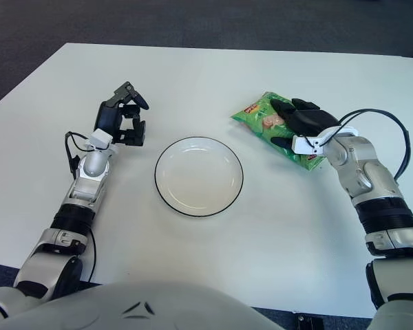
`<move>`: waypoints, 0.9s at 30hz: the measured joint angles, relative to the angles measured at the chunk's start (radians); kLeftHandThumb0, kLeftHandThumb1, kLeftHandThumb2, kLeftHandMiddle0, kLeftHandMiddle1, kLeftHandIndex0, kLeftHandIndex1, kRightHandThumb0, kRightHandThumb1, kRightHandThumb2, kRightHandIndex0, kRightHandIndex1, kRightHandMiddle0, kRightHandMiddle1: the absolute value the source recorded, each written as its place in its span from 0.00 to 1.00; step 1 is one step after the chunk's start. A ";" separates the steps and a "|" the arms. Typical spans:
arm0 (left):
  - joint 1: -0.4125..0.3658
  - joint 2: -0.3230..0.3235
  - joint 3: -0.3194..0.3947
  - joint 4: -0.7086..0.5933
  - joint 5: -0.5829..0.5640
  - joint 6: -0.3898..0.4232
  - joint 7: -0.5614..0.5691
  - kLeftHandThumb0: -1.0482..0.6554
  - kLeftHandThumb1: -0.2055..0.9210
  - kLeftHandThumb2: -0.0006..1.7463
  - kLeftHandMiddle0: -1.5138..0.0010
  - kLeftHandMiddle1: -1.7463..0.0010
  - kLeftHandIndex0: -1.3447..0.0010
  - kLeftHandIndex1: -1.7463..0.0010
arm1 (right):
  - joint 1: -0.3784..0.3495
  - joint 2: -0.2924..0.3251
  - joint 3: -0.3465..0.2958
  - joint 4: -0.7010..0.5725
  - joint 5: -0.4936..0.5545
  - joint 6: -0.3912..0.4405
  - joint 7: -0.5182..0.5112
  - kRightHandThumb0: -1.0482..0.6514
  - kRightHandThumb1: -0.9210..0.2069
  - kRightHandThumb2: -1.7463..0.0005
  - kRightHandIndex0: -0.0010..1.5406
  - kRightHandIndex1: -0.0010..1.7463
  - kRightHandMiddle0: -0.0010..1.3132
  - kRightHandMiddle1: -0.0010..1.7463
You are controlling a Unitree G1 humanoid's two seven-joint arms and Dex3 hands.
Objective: Put the snack into the plate.
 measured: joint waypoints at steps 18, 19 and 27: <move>0.001 0.022 -0.012 0.002 0.053 -0.004 0.032 0.34 0.50 0.73 0.13 0.00 0.57 0.00 | 0.022 0.077 -0.018 0.130 -0.122 -0.044 -0.642 0.61 0.82 0.11 0.60 0.79 0.55 1.00; 0.001 0.022 -0.013 0.003 0.053 -0.006 0.032 0.34 0.50 0.73 0.13 0.00 0.56 0.00 | 0.022 0.079 -0.023 0.131 -0.115 -0.056 -0.651 0.61 0.83 0.10 0.60 0.79 0.54 1.00; 0.000 0.026 -0.018 0.009 0.051 -0.020 0.032 0.34 0.49 0.73 0.13 0.00 0.56 0.00 | 0.023 0.081 -0.070 0.104 0.007 -0.097 -0.550 0.62 0.78 0.09 0.55 0.92 0.46 1.00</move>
